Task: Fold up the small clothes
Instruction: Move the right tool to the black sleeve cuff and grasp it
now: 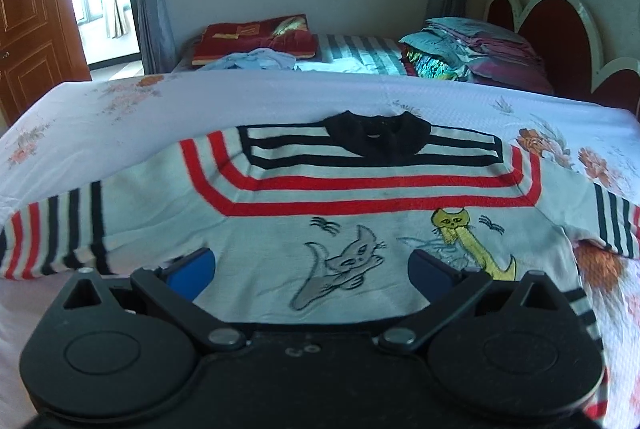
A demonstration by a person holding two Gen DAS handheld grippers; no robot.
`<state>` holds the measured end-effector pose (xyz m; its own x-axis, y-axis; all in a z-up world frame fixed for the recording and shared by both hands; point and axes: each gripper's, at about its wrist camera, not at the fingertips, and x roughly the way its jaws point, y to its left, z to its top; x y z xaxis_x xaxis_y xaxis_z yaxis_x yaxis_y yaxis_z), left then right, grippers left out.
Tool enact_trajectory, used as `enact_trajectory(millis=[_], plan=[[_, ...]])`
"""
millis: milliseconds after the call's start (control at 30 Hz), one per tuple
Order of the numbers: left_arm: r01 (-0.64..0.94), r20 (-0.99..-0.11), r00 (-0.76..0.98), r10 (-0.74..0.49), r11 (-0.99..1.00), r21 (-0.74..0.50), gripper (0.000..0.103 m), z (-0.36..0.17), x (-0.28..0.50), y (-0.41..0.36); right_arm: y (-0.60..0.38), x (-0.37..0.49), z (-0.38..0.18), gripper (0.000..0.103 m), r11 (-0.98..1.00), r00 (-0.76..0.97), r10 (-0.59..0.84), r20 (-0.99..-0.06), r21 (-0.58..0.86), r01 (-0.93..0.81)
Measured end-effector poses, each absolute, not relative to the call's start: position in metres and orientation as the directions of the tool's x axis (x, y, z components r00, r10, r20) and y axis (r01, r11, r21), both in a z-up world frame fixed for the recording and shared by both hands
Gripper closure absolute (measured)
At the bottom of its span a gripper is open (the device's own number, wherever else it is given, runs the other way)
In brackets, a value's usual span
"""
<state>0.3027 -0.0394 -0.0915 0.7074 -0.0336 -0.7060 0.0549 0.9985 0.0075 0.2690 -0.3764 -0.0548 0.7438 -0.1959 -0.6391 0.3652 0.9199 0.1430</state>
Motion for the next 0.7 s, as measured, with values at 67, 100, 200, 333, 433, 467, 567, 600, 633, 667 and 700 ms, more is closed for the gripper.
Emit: enact_trajectory(millis=[67,100,200,333,433,467,567,600,633,667,700], plan=[[0.054,-0.710,0.704,-0.033,0.999,0.007,0.000,-0.096,0.309,-0.053,-0.399,0.277,-0.066,0.029,0.909,0.717,-0.204,-0.666,0.143,0.392],[0.057,-0.712,0.702,-0.033,0.998,0.009,0.000,-0.098,0.312,-0.061,-0.411,0.279,-0.072,0.029,0.902,0.708,-0.207,-0.676,0.148,0.406],[0.071,-0.710,0.703,-0.036,0.997,0.020,0.000,-0.103,0.320,-0.080,-0.445,0.284,-0.087,0.029,0.884,0.685,-0.222,-0.694,0.154,0.442],[0.074,-0.721,0.692,-0.037,0.997,0.019,0.000,-0.112,0.330,-0.098,-0.484,0.290,-0.106,0.029,0.857,0.644,-0.246,-0.725,0.148,0.494],[0.075,-0.726,0.686,-0.037,0.997,0.020,0.000,-0.117,0.334,-0.107,-0.508,0.294,-0.122,0.029,0.836,0.615,-0.258,-0.745,0.147,0.529],[0.075,-0.726,0.686,-0.031,0.997,0.028,0.000,-0.119,0.335,-0.110,-0.515,0.296,-0.127,0.029,0.826,0.607,-0.257,-0.752,0.155,0.543],[0.074,-0.729,0.685,-0.016,0.996,0.048,0.001,-0.123,0.338,-0.116,-0.533,0.299,-0.138,0.033,0.800,0.596,-0.255,-0.761,0.180,0.573],[0.072,-0.730,0.684,-0.013,0.996,0.050,0.001,-0.124,0.339,-0.117,-0.539,0.300,-0.142,0.037,0.792,0.594,-0.252,-0.764,0.190,0.581],[0.069,-0.731,0.682,-0.009,0.996,0.052,0.001,-0.125,0.340,-0.118,-0.545,0.301,-0.145,0.043,0.782,0.591,-0.245,-0.769,0.203,0.589],[0.067,-0.733,0.680,-0.006,0.996,0.054,0.002,-0.127,0.342,-0.118,-0.551,0.302,-0.148,0.046,0.770,0.591,-0.241,-0.770,0.220,0.599],[0.064,-0.735,0.678,-0.001,0.996,0.057,0.002,-0.128,0.343,-0.119,-0.557,0.303,-0.151,0.046,0.759,0.595,-0.239,-0.767,0.235,0.607]])
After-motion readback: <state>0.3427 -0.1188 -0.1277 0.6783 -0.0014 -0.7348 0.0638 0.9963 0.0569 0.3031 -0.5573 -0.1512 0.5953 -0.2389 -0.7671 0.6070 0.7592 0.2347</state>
